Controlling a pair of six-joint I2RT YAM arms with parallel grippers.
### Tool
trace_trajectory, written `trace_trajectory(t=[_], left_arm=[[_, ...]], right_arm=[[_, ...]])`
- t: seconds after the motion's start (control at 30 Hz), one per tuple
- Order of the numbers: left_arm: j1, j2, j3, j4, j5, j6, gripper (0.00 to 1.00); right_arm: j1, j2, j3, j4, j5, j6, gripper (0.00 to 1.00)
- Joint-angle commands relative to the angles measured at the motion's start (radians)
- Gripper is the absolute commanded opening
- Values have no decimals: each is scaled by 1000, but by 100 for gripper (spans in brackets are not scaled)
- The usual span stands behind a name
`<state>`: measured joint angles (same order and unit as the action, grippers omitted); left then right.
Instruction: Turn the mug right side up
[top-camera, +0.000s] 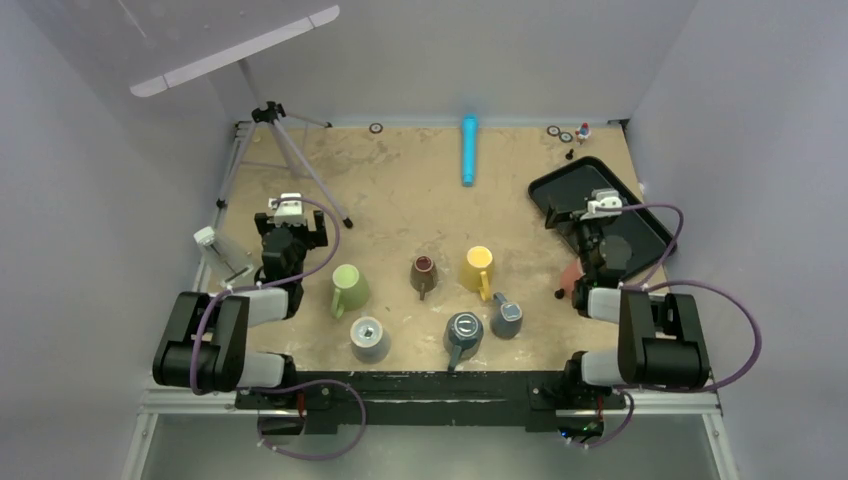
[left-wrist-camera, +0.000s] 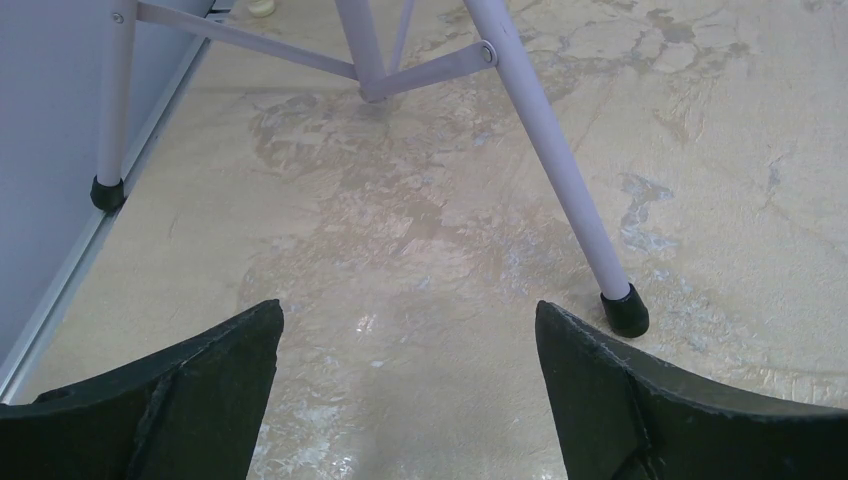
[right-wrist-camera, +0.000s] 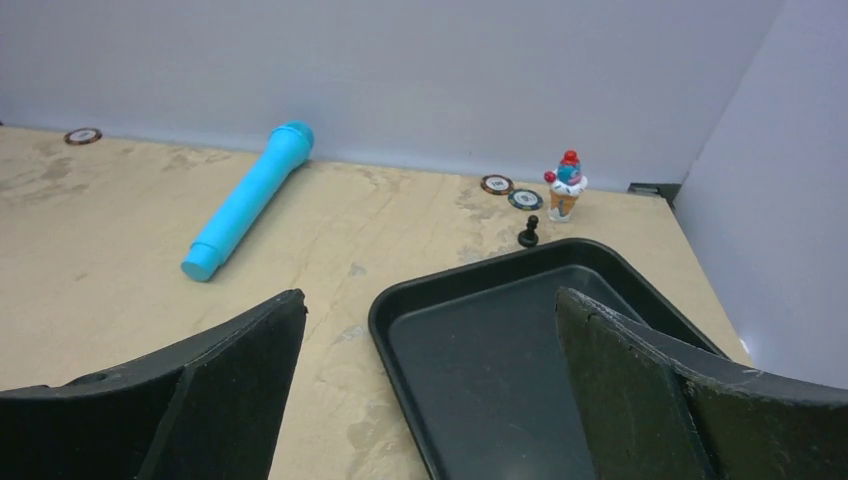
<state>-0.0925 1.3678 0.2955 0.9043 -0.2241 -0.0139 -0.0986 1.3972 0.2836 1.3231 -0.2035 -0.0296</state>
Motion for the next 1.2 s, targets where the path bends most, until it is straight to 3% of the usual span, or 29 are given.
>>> trace_trajectory(t=[0.0,0.2,0.43,0.53,0.6,0.7,0.9,1.07,1.17], left_arm=[[4,-9,2,62,-6,7,100],[5,-9,2,61,-6,6,100],[5,-55,17,11,-42,1,100],[6,-161,133,-291,-44,8,100],[6,-165,291,-648,76,151,100],[7,-156,503,-1090,169,189,100],[7,-279,648,-1497,443,251,100],[6,-239,877,-1857,632,308,100],[7,-202,988,-1976,738,308,100]], right_arm=[[-3,-105,64,-116,131,64,99],[-3,-248,263,-516,123,81,97],[1,-368,417,-910,55,250,96],[53,-381,501,-1157,55,262,95],[135,-384,546,-1304,118,260,95],[273,-413,556,-1435,201,292,93],[490,-486,539,-1577,263,308,87],[717,-490,476,-1607,411,443,87],[827,-443,464,-1660,517,540,83]])
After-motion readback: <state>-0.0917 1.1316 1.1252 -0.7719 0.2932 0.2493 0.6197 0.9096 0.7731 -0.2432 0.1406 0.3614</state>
